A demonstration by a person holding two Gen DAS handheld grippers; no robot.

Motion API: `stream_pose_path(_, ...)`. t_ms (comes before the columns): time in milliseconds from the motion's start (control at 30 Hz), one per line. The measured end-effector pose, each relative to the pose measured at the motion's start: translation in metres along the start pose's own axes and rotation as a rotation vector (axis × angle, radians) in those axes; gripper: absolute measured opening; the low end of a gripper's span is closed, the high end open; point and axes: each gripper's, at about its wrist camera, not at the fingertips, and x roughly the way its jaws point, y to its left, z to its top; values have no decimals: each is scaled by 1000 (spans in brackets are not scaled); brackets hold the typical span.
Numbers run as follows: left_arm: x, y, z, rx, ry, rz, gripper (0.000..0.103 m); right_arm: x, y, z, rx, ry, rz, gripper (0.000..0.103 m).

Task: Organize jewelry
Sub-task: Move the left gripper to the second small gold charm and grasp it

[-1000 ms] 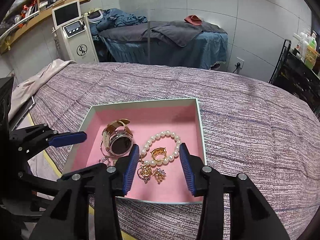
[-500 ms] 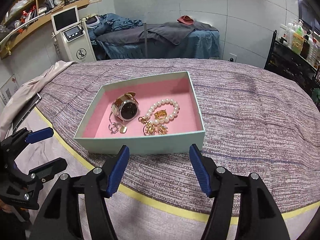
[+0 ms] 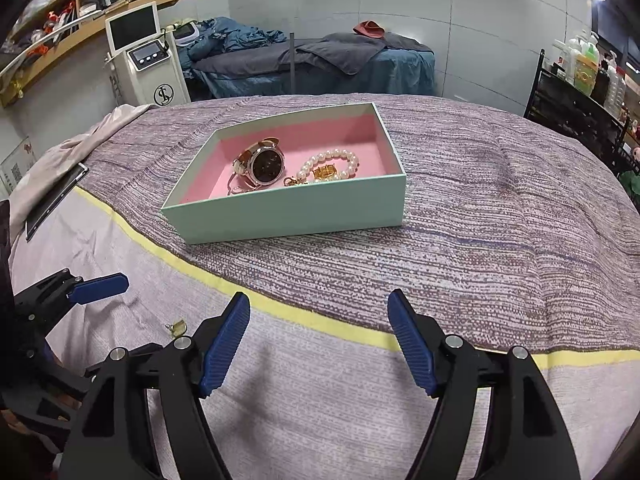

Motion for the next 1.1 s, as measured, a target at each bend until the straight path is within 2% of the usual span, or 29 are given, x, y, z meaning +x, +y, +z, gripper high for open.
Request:
stream_pose_path(233, 14, -6, -1, -8, 39, -19, 54, -5, -1, -14, 6, 10, -1, 72)
stream_pose_path(367, 17, -5, 1, -11, 44, -25, 37, -6, -2, -18, 9, 13, 1, 72)
stream_pose_path(533, 21, -12, 1, 23, 47, -13, 35, -5, -1, -19, 7, 16, 7, 72)
stream_pose_path(633, 22, -16, 1, 47, 47, -10, 30, -6, 1, -19, 2, 15, 10, 72)
stream_pose_path(967, 22, -16, 0, 37, 40, -20, 13, -7, 5, -20, -4, 12, 12, 72)
stream_pose_path(1100, 20, -15, -2, 29, 35, -22, 13, -6, 6, -20, -9, 11, 13, 72)
